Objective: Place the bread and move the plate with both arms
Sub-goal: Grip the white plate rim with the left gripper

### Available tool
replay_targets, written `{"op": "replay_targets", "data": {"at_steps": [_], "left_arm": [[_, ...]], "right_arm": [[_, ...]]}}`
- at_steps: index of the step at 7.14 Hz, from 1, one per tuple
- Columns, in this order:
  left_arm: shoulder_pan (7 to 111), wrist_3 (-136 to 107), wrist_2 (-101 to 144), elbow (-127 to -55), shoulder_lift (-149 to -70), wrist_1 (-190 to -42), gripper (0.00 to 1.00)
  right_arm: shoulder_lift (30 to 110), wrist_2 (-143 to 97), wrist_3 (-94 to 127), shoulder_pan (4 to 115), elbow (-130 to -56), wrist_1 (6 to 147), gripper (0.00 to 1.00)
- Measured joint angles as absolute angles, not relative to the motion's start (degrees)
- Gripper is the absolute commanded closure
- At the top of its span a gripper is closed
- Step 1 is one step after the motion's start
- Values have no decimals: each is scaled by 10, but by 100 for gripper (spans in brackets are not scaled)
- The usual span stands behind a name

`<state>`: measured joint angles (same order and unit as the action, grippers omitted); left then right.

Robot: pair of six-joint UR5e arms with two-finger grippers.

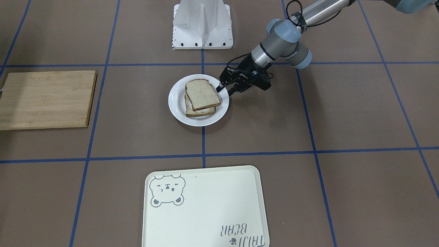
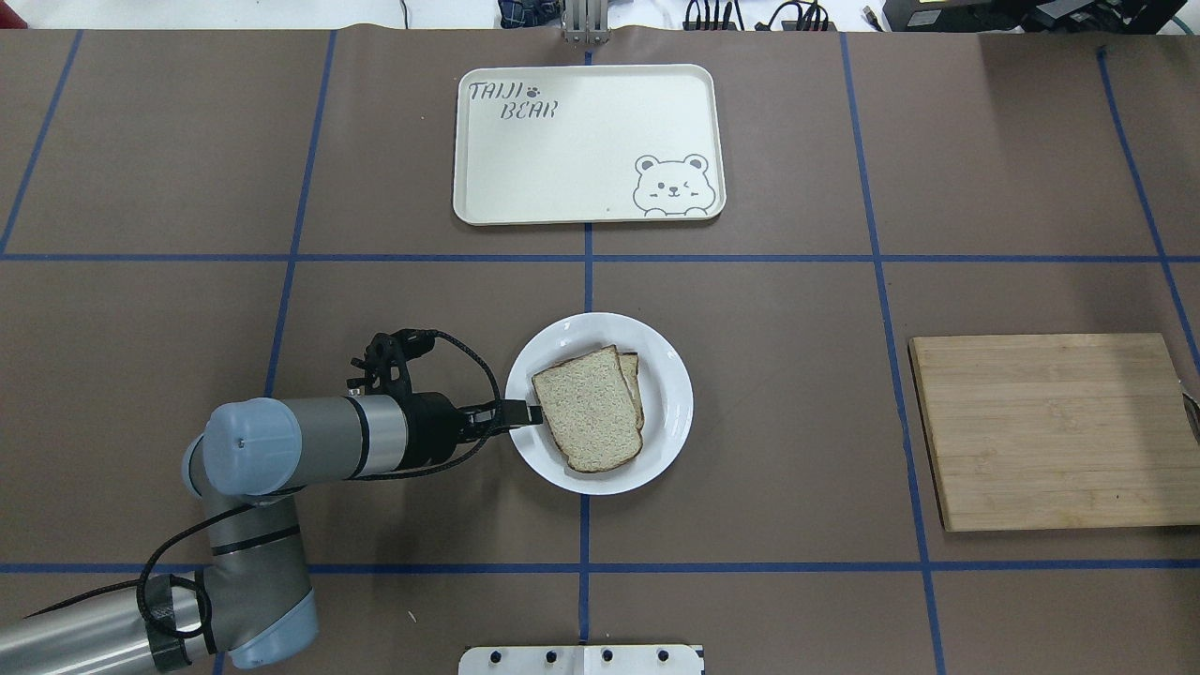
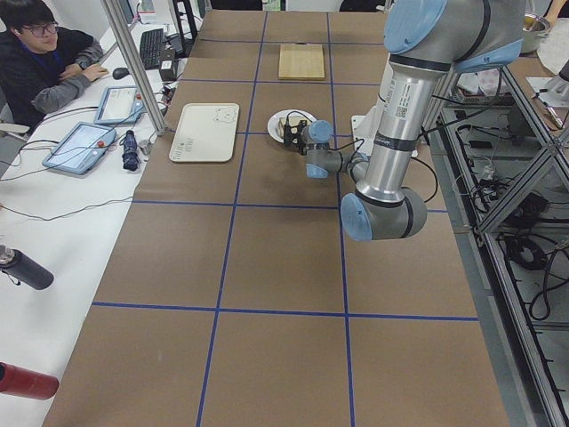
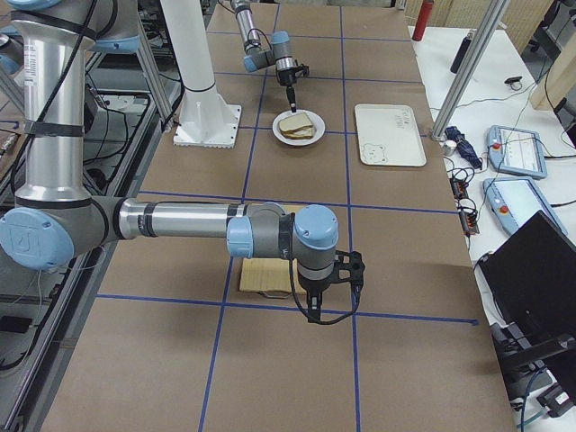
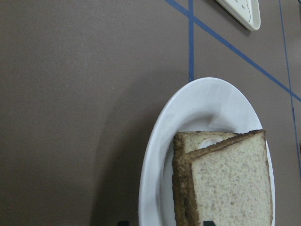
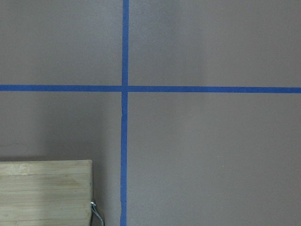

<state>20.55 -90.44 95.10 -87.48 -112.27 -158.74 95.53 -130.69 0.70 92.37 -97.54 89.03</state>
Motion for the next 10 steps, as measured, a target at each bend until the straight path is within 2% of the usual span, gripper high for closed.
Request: {"op": "replay_targets", "data": {"at_steps": [2,4,7,9,10], "left_arm": [[205,-904,951,-869,-1125,-1597,70],[205,-904,952,-866,-1127,-1599,64],[204,-903,952,-846,-1132,-1617,67],[204,-904,952,-837,-1144,-1626,100],[203,-904,951,-836,-1149,-1628,100]], "right_arm": [[955,-1307,8,924,-975,890,0],[955,-1307,7,924,-975,890,0],[955,-1307,7,924,-975,890,0],[955,-1307,8,924,-975,890,0],[955,-1307,8,924,-975,890,0]]}}
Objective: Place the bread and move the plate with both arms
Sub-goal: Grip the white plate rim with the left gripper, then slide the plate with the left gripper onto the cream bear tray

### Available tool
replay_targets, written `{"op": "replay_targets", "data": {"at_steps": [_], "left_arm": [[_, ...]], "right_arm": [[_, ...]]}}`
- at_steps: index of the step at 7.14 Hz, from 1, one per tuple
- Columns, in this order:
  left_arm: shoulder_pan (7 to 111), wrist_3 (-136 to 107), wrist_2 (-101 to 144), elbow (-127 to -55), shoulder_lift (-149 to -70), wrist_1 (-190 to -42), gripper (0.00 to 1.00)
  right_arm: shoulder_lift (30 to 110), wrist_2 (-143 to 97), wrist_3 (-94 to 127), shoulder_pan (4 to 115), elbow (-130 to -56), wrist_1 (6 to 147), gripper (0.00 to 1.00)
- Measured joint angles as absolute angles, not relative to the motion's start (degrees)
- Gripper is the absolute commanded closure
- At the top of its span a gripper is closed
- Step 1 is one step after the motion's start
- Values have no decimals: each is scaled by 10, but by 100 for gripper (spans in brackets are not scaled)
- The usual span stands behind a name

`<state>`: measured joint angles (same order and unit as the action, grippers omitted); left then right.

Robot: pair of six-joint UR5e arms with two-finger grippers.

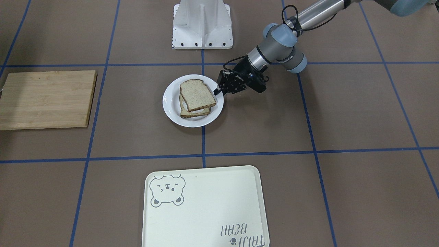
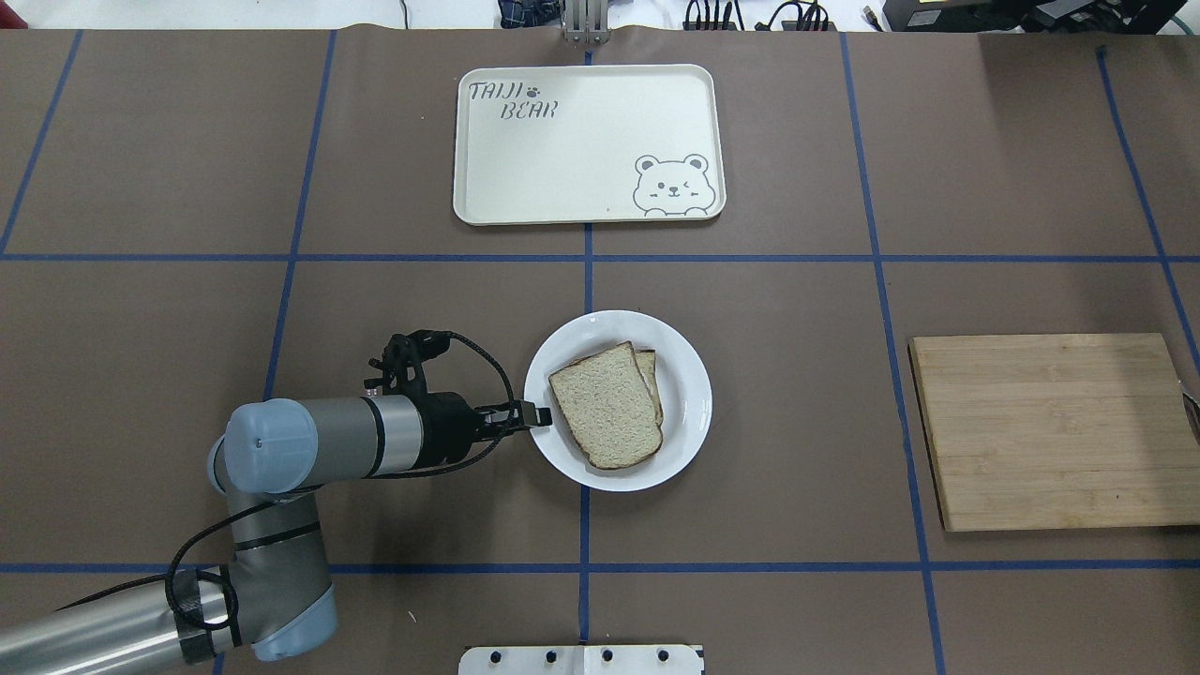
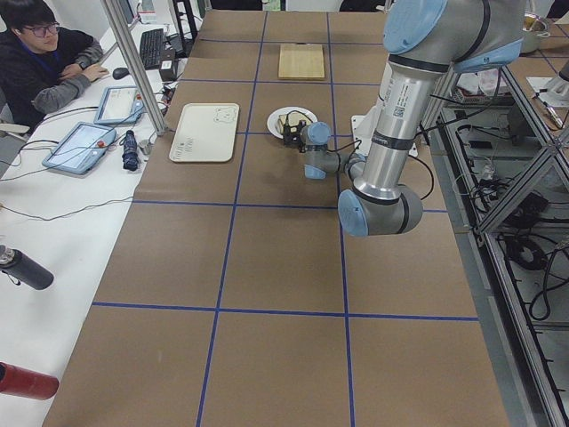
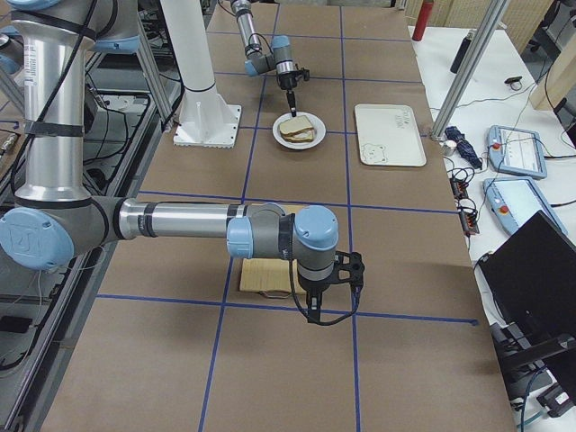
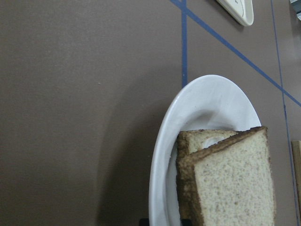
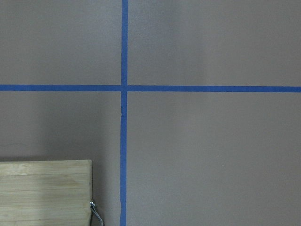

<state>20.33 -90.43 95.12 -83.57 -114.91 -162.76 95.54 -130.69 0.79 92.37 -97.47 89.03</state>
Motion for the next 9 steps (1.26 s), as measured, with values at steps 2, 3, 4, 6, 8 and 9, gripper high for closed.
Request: {"op": "replay_targets", "data": {"at_steps": [2,3,4,6,8,9], "left_arm": [[202,-905,951,-834,-1151,-1646,100],[202,-914,952,-835,-1149,-1659,100],[203,-934,952,-837,-1148,-1668,100],[213,-983,953,-840,-1152,-1671,100],[244,-1044,953,-841,-1155,-1671,100],[262,-1082,953,-841,-1159,-1670,100]], "right_arm": [[955,-1307,8,924,-975,890,0],[955,-1307,8,924,-974,890,0],[955,-1307,8,924,-974,890,0],[957,-1306,7,924,-974,889,0],[959,-1306,7,924,-974,887,0],[959,-1306,7,924,-974,887,0]]}}
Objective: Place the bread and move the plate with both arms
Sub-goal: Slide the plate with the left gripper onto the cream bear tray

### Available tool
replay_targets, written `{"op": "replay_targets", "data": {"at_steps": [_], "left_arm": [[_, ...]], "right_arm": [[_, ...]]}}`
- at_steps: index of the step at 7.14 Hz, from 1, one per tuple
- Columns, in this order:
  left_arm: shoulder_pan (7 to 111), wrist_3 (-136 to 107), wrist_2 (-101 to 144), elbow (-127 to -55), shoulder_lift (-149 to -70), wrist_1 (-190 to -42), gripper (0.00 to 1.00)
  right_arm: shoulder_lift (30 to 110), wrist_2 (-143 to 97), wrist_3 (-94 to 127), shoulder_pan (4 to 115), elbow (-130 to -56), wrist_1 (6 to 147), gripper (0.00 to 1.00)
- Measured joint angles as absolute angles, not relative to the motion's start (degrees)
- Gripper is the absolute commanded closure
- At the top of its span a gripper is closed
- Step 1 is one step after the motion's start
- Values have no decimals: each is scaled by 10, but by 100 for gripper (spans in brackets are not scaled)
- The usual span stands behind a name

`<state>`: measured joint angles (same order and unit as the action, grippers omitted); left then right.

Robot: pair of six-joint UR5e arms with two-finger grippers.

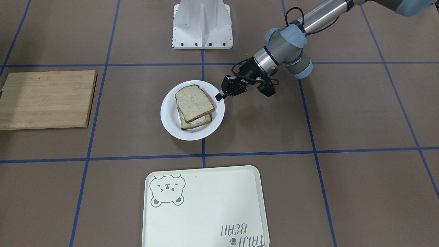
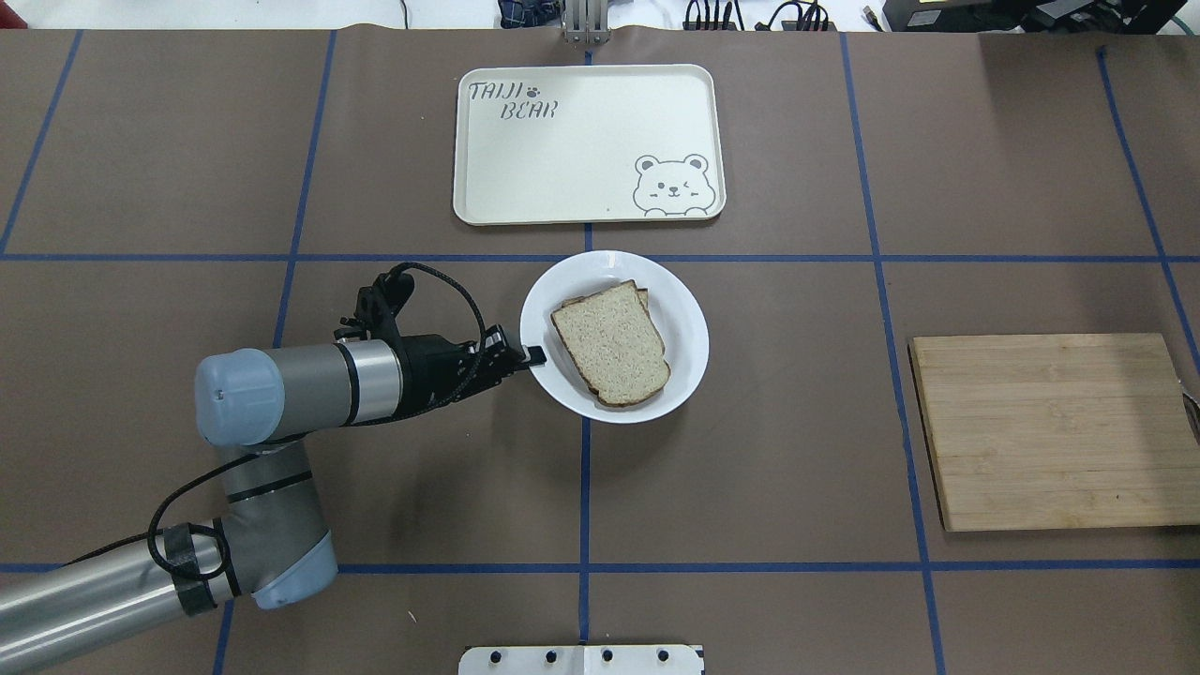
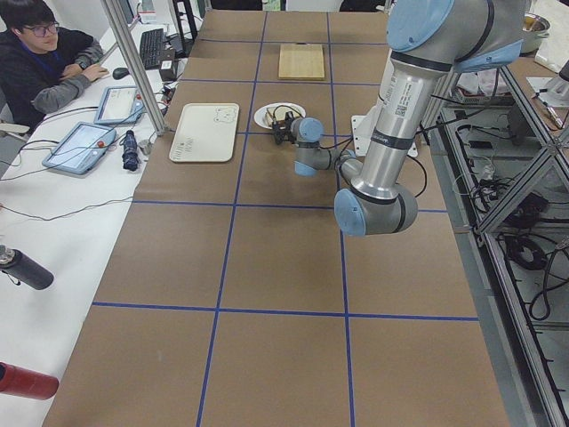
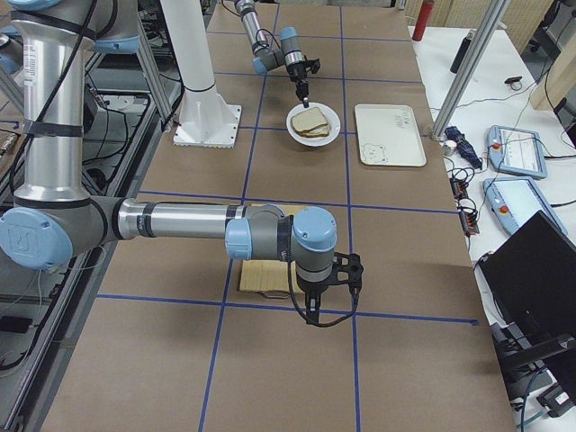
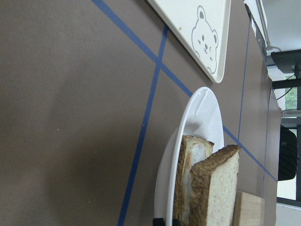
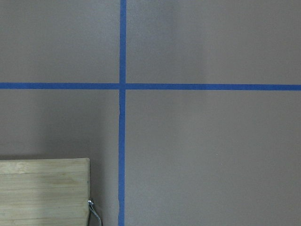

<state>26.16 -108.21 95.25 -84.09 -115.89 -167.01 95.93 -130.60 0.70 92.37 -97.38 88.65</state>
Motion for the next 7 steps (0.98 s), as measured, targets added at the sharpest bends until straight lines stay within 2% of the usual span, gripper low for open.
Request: {"op": "replay_targets", "data": {"at_steps": [3,7], "left_arm": [[316,-1206,939,-804,-1191,-1664,100],[331,-1301,796,-651,-1313,-1615,100]], "right_arm": [[960,-1307,7,924,-974,886,0],[957,-1306,7,924,-974,886,0]]}}
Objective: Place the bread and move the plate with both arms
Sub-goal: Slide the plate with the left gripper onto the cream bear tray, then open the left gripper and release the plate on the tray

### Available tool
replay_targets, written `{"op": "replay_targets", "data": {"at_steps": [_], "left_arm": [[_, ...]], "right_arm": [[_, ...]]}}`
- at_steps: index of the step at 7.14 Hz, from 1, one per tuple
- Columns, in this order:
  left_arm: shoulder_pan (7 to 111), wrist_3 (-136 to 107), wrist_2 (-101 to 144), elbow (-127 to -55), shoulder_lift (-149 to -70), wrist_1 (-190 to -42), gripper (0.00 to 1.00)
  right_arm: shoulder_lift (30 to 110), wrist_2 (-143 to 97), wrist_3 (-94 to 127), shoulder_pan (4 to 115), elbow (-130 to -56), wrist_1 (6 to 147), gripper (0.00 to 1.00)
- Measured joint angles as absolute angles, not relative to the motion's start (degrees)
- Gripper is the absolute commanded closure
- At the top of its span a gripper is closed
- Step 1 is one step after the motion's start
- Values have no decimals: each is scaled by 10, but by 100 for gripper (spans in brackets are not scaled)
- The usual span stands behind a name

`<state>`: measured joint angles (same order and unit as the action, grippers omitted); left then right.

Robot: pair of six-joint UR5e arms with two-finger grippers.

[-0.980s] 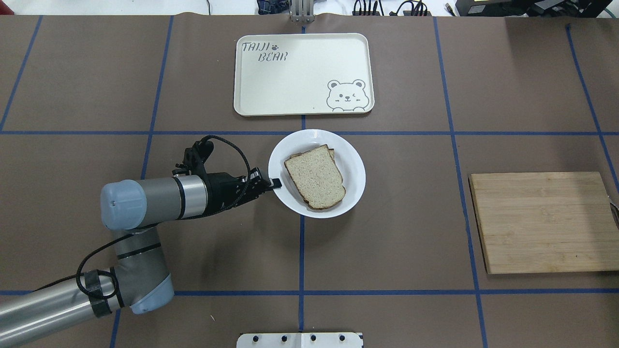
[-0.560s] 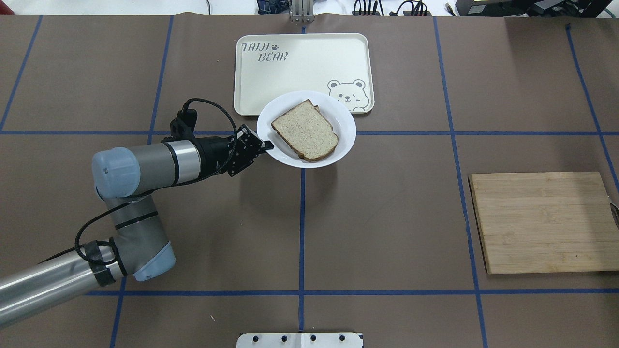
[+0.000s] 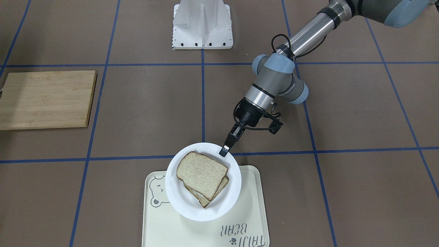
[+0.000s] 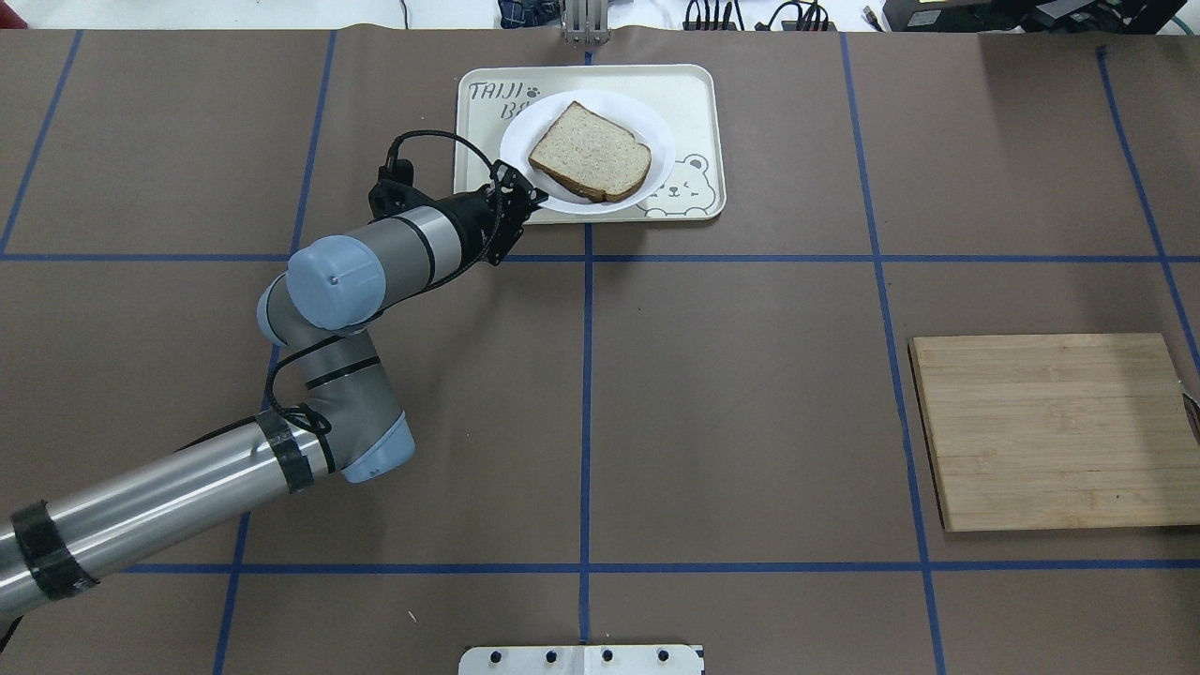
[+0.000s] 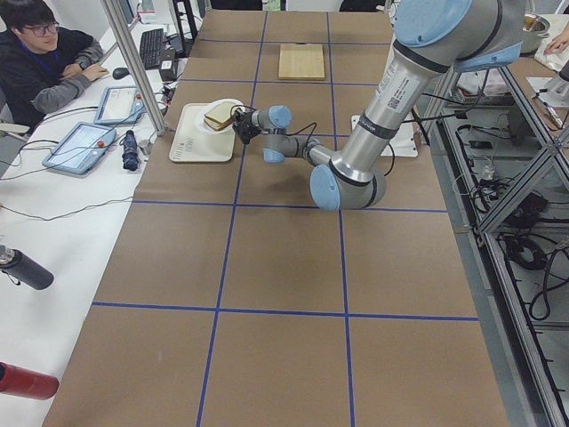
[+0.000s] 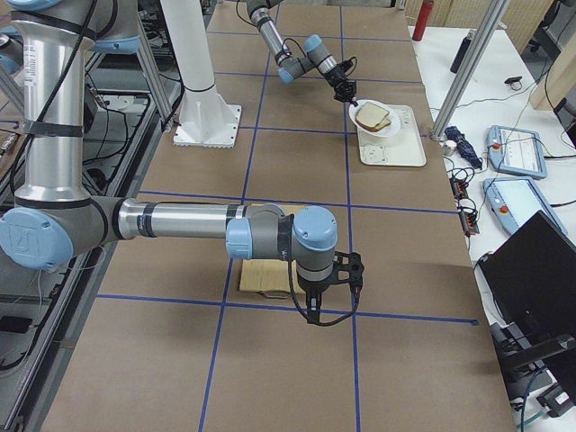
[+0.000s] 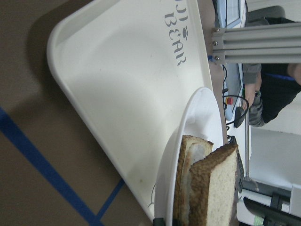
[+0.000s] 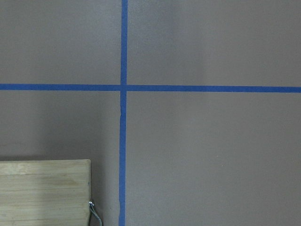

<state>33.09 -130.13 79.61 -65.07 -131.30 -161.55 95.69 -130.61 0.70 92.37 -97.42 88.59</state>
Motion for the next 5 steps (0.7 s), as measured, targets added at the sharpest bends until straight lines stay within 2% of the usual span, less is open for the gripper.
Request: {"op": "replay_targets", "data": {"at_steps": [2,3,4,5], "left_arm": [[331,-1301,750,-566,-1367,-1604,100],[331,-1300,737,-526,-1395,-1597,61],[331,-1299,727,-497,-1417,-1586,2],[331,-1296,723,-487,-1425,-1579,1]], "right_arm": [[956,-1306,7,924,-974,886,0],[955,-1306,7,924,-974,886,0],[955,-1306,7,924,-974,886,0],[954,-1306,7,923,-974,886,0]]}}
